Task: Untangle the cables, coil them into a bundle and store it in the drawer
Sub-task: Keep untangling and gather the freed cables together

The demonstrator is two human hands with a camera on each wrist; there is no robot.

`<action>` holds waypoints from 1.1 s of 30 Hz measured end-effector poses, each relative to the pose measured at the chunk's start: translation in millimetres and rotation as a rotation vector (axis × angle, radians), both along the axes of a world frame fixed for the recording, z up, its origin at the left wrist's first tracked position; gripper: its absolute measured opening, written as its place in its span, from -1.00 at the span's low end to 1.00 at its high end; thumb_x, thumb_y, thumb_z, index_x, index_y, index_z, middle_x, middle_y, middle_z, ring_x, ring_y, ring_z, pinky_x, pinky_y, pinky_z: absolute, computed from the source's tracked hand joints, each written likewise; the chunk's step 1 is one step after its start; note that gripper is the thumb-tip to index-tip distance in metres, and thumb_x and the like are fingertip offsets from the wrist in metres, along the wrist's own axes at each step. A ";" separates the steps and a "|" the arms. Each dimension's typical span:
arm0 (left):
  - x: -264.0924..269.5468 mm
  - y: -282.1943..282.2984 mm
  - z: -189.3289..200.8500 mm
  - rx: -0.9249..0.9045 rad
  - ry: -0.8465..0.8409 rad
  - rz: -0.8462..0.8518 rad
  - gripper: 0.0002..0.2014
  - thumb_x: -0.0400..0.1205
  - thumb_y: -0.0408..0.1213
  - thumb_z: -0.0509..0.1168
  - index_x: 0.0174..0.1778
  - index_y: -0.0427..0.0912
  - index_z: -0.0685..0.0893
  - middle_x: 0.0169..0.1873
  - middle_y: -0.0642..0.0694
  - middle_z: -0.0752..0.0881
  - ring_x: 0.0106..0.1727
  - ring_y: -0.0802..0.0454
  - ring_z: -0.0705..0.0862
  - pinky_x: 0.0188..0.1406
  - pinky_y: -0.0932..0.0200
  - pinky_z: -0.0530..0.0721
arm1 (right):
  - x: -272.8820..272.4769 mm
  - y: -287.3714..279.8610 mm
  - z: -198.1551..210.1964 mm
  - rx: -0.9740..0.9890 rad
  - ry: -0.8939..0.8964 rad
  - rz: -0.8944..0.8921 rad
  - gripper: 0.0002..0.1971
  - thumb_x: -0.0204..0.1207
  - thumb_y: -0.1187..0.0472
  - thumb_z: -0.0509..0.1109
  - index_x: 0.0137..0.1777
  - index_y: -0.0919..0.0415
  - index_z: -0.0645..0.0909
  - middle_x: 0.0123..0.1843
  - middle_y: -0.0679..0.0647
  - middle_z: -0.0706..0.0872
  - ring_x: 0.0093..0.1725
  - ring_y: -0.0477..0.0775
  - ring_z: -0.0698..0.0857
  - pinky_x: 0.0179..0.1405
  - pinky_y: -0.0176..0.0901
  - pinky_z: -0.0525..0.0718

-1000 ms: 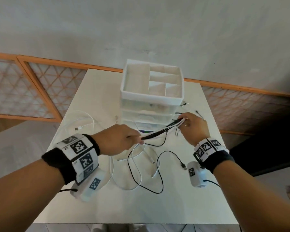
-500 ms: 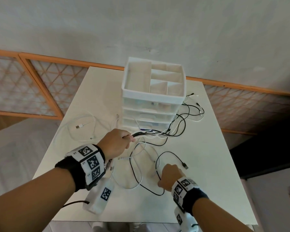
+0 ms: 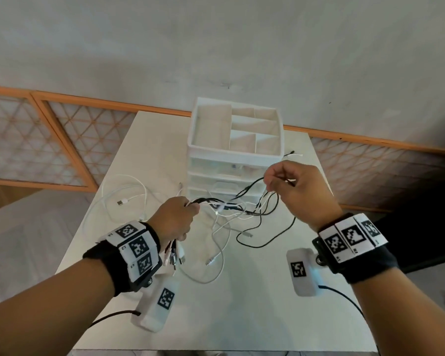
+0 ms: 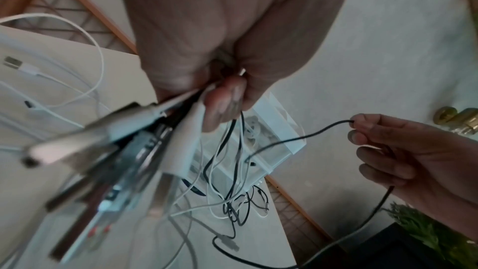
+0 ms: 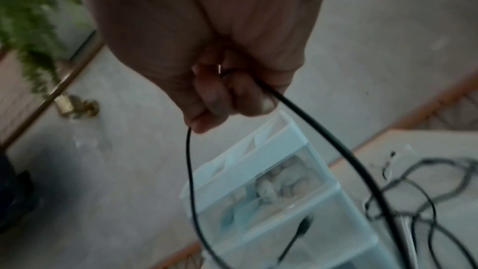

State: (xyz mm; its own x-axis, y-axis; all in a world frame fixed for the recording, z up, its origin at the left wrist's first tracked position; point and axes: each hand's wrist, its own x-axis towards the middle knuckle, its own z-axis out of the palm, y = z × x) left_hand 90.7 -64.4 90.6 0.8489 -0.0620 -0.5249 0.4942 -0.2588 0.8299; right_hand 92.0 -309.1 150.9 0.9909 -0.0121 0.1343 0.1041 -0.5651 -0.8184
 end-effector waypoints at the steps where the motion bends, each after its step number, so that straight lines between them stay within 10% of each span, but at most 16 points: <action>1: 0.6 0.8 1.3 -0.022 -0.002 0.022 -0.82 0.75 -0.29 0.17 -0.18 -0.20 0.43 -0.50 -0.04 0.32 -0.57 0.08 0.23 -0.65 0.29 0.23 | 0.4 0.1 1.9 -0.013 -0.020 0.006 -0.79 0.54 0.33 0.47 -0.22 -0.01 0.73 -0.30 -0.07 0.79 -0.34 -0.08 0.72 -0.25 -0.20 0.65; 8: 9.0 4.7 21.9 -0.172 -0.161 0.113 -0.83 0.77 -0.34 0.14 -0.11 -0.28 0.54 -0.30 -0.21 0.71 -0.38 -0.06 0.63 -0.35 0.08 0.63 | -8.9 14.3 27.3 0.023 0.029 0.215 -0.84 0.54 0.39 0.50 -0.23 0.16 0.74 -0.42 -0.19 0.70 -0.53 -0.25 0.55 -0.47 -0.56 0.43; 14: 8.5 -6.1 33.2 -0.316 -0.213 0.047 -0.83 0.79 -0.31 0.15 -0.05 -0.26 0.58 -0.02 -0.31 0.83 0.03 -0.23 0.80 0.13 -0.13 0.70 | -0.5 26.9 52.0 0.249 -0.195 0.113 -0.83 0.56 0.28 0.46 -0.21 0.00 0.72 -0.39 -0.24 0.67 -0.50 -0.19 0.45 -0.46 -0.39 0.41; 18: 8.7 -4.0 31.3 -0.297 -0.200 0.046 -0.83 0.79 -0.30 0.14 -0.08 -0.22 0.56 0.02 -0.28 0.82 0.01 -0.18 0.75 0.08 -0.10 0.70 | 2.8 34.9 43.0 -0.134 0.007 0.220 -0.80 0.55 0.31 0.49 -0.24 0.00 0.73 -0.29 -0.18 0.75 -0.40 -0.32 0.61 -0.22 -0.40 0.52; 25: 7.5 -2.6 38.6 -0.368 -0.247 -0.035 -0.86 0.78 -0.29 0.15 0.02 -0.30 0.52 -0.01 -0.19 0.86 0.13 -0.06 0.81 0.13 0.03 0.67 | 6.3 47.5 62.1 0.090 -0.149 0.224 -0.88 0.57 0.33 0.49 -0.17 0.14 0.73 -0.38 -0.23 0.68 -0.46 -0.30 0.59 -0.36 -0.54 0.46; 29: 0.7 -8.3 46.0 -0.520 -0.203 -0.078 -0.82 0.80 -0.31 0.09 -0.10 -0.25 0.46 -0.49 -0.18 0.67 -0.20 -0.26 0.78 0.10 -0.13 0.68 | 13.3 56.3 54.0 0.069 -0.236 0.117 -0.89 0.55 0.27 0.51 -0.18 0.06 0.74 -0.26 -0.20 0.74 -0.27 -0.30 0.63 -0.20 -0.35 0.55; 33: -2.2 -2.4 39.2 -0.522 -0.164 -0.116 -0.78 0.80 -0.25 0.10 -0.14 -0.24 0.46 -0.54 -0.11 0.43 -0.52 -0.07 0.49 -0.19 -0.07 0.60 | 21.4 47.8 53.4 0.109 -0.294 -0.005 -0.90 0.55 0.24 0.50 -0.18 0.05 0.73 -0.24 -0.17 0.74 -0.34 -0.29 0.61 -0.26 -0.36 0.51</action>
